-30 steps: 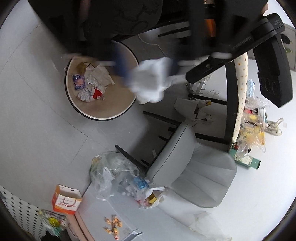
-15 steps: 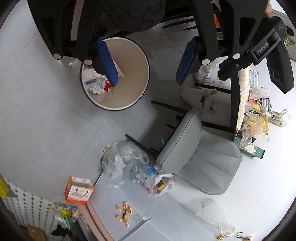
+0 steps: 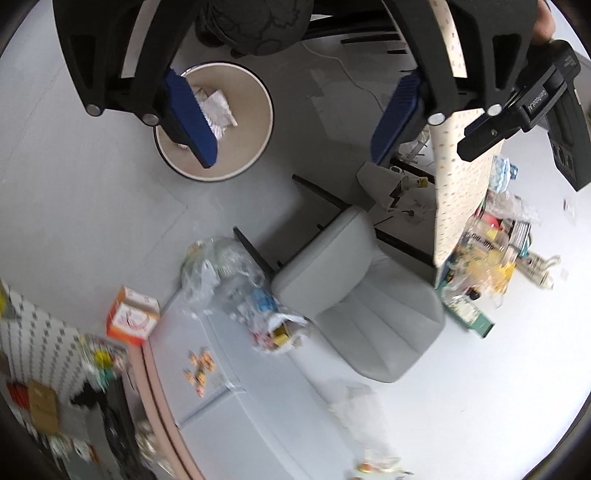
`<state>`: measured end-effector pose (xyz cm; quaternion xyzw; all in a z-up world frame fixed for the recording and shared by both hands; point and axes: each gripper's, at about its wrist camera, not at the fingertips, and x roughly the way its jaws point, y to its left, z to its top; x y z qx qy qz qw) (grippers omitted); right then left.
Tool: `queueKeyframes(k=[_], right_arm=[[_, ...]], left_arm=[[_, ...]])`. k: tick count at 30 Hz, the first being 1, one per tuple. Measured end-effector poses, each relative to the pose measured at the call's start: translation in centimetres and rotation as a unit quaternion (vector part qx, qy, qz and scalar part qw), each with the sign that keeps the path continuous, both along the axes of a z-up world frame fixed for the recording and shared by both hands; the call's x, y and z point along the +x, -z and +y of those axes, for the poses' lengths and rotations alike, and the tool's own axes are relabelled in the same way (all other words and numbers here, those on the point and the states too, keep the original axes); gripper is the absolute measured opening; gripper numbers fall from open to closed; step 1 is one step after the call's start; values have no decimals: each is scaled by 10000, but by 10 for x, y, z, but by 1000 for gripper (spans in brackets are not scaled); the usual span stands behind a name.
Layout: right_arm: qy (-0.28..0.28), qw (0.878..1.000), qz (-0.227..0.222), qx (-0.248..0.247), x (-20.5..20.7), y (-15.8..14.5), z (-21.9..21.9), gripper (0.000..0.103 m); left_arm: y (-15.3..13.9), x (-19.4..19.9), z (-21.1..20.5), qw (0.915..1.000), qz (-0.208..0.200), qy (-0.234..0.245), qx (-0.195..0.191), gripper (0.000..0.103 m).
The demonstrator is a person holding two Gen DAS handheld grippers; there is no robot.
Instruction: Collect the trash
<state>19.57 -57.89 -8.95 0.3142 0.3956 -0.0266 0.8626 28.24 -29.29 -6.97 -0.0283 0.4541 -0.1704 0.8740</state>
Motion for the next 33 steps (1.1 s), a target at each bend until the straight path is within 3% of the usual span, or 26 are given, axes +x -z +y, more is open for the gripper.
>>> queueKeyframes(k=[7, 16, 25, 33], right_arm=[[-324, 9974, -322, -555, -5, -53, 44, 95], [-626, 9858, -517, -1472, -17, -112, 112, 95], [-989, 9746, -788, -1848, -41, -154, 165, 95], [-1281, 9598, -1174, -2205, -75, -193, 208, 95]], left_arm=[[-43, -20, 50, 9982, -511, -291, -93, 97], [-87, -56, 116, 9919, -1094, -642, -4, 97], [-118, -97, 171, 9842, -1492, -939, 149, 97], [-150, -147, 211, 9718, -1967, -1265, 296, 97]])
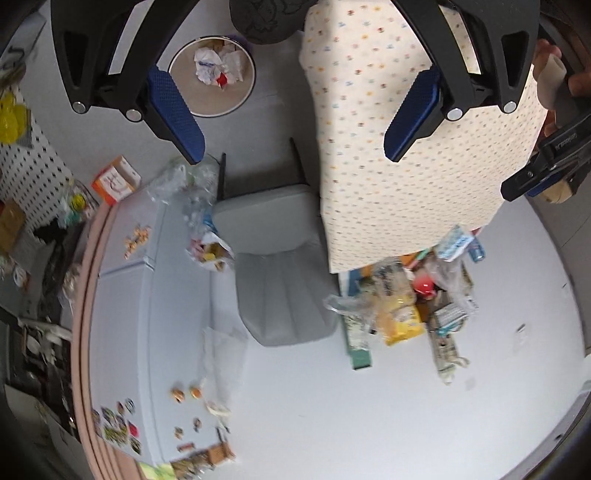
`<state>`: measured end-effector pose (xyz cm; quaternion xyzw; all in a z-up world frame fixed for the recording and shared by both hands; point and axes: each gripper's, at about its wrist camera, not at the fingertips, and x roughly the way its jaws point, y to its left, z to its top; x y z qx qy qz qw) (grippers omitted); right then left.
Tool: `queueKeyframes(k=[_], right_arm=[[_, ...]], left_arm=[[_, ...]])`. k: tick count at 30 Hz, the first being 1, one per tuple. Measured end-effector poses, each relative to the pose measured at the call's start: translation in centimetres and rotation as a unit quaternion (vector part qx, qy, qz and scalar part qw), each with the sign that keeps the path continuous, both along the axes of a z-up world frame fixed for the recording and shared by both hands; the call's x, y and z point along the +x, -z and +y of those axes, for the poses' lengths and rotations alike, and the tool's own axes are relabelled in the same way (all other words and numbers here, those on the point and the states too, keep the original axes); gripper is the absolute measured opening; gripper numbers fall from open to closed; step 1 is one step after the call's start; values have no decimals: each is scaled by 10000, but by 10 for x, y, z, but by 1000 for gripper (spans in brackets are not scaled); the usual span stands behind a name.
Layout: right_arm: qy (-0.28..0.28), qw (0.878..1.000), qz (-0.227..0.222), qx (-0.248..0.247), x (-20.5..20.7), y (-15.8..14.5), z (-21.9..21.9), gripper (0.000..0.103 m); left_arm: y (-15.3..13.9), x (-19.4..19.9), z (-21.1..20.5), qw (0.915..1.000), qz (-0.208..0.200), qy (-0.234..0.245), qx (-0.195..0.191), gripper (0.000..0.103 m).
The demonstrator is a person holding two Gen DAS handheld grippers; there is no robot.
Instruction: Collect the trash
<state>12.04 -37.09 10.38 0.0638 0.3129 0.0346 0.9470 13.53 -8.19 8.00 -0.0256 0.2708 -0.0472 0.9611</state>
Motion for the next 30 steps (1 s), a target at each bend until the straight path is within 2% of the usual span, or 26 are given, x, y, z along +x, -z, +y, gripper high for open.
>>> queueKeyframes(k=[4, 8, 15, 19, 30], right_arm=[[-187, 9997, -137, 45, -16, -12, 14, 95], [-120, 9998, -176, 66, -32, -20, 21, 95], [-384, 9987, -320, 60, -56, -30, 39, 95], [-542, 9980, -325, 79, -64, -32, 47, 95], [-442, 9987, -239, 130, -68, -21, 51, 95]], left_arm=[[-13, -29, 18, 9996, -210, -174, -36, 97], [-21, -54, 28, 9993, -335, -174, -10, 97], [-32, -87, 42, 9984, -537, -166, -73, 97], [-36, -96, 46, 9981, -581, -185, -78, 97], [-31, -103, 49, 9982, -561, -180, -115, 97]])
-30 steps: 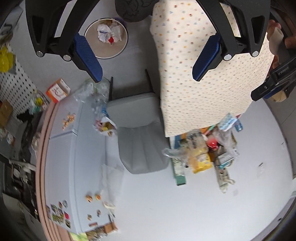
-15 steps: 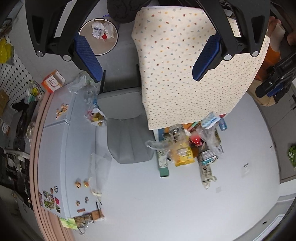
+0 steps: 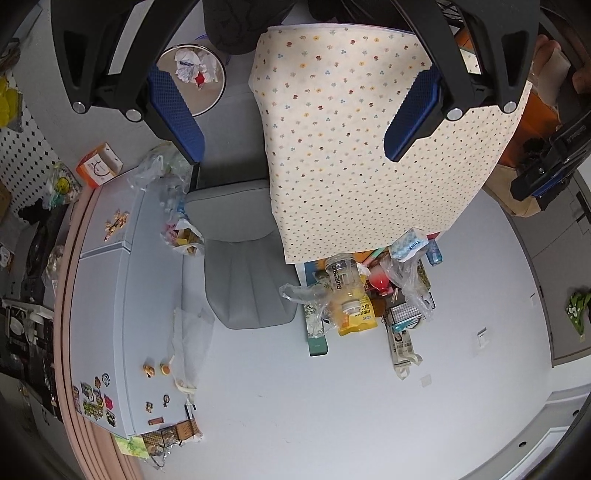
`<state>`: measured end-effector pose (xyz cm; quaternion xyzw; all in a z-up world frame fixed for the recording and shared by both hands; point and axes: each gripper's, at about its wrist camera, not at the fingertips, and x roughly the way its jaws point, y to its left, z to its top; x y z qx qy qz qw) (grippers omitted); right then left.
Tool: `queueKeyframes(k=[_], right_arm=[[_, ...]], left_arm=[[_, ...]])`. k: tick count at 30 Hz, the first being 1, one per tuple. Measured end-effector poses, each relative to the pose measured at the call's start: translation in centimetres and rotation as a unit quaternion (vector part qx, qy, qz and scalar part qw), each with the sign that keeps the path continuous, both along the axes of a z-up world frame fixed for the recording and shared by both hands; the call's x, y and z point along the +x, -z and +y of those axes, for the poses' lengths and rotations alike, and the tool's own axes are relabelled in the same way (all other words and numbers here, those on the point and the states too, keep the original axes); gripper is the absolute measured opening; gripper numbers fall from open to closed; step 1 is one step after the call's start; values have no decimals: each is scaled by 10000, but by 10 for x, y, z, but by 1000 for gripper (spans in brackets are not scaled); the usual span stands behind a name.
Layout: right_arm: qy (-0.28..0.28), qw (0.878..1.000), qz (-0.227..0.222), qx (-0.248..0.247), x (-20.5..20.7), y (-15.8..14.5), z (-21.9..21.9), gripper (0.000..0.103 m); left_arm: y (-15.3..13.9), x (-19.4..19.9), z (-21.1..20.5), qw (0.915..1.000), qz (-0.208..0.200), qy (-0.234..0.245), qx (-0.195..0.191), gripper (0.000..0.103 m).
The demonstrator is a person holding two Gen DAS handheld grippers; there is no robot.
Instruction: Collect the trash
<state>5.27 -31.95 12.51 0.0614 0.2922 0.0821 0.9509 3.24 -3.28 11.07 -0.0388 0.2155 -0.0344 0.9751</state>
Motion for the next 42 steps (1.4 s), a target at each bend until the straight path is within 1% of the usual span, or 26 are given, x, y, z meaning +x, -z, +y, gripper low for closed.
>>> queueKeyframes(k=[6, 11, 19, 25, 28, 42], right_arm=[[13, 10000, -21, 62, 2, 3, -3, 95], [-53, 9999, -78, 59, -1, 3, -6, 95], [-2, 9999, -117, 109, -6, 3, -7, 95], [-90, 9999, -84, 77, -6, 5, -2, 95], [-163, 9998, -24, 138, -4, 7, -2, 95], [-243, 9996, 5, 131, -3, 11, -1, 95]], left_arm=[[0, -2, -1, 10000, -48, -49, 24, 97], [1, -7, -2, 10000, -76, -11, 41, 97], [0, -11, -4, 9999, -117, 5, 71, 97], [0, -12, -4, 9999, -103, -18, 61, 97], [1, -13, -3, 9999, -92, -38, 55, 97], [2, -13, -2, 10000, -73, -42, 44, 97]])
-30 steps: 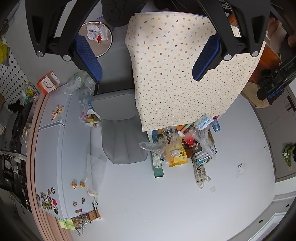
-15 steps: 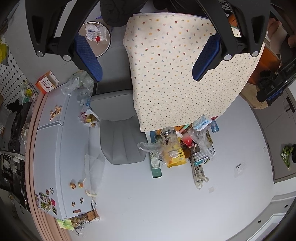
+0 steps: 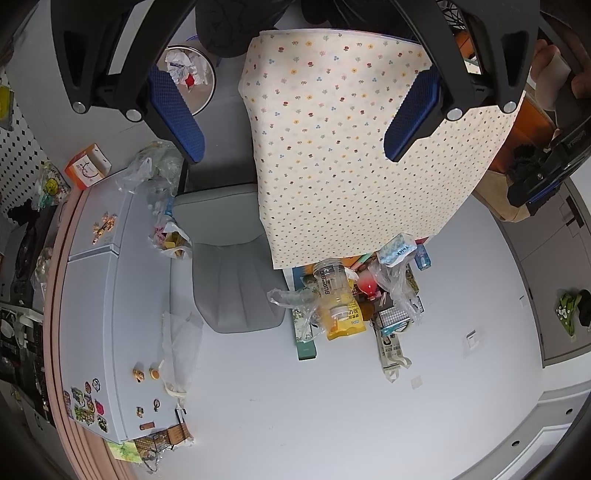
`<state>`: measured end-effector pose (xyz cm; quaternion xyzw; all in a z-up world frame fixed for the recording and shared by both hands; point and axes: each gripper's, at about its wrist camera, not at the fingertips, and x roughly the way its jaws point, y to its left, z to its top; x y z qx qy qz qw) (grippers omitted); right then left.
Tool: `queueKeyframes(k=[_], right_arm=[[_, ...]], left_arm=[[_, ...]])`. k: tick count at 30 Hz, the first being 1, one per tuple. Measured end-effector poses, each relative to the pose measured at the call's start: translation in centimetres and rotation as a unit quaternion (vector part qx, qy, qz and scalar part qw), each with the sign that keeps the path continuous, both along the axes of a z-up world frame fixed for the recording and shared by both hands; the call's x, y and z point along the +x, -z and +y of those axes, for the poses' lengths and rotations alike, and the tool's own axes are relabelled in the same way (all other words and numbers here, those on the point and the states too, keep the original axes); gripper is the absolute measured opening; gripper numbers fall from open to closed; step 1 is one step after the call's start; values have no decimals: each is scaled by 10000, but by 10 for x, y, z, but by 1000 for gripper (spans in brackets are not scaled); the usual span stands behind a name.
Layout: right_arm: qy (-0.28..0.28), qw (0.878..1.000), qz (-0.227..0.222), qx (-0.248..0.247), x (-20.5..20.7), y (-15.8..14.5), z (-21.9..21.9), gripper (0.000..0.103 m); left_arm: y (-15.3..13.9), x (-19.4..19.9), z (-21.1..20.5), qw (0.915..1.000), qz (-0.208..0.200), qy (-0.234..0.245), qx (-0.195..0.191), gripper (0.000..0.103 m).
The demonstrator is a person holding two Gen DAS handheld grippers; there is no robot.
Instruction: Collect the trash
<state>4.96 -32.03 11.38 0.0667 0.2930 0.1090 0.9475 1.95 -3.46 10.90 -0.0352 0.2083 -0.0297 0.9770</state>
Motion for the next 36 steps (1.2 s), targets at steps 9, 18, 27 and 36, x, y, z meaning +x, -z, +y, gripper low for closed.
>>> queueKeyframes(k=[9, 18, 27, 36], right_arm=[[0, 10000, -1, -15, 0, 1, 0, 95], [5, 10000, 6, -11, -1, 2, 0, 95], [-20, 10000, 60, -23, 0, 9, 0, 95], [-26, 10000, 72, -30, 0, 11, 1, 95]], left_arm=[[0, -1, 0, 10000, 6, 6, 3, 97], [0, 0, 0, 10000, 7, 6, 5, 97], [9, -2, 3, 9999, 51, -100, 99, 97], [12, 2, 3, 9998, 135, -42, 121, 97]])
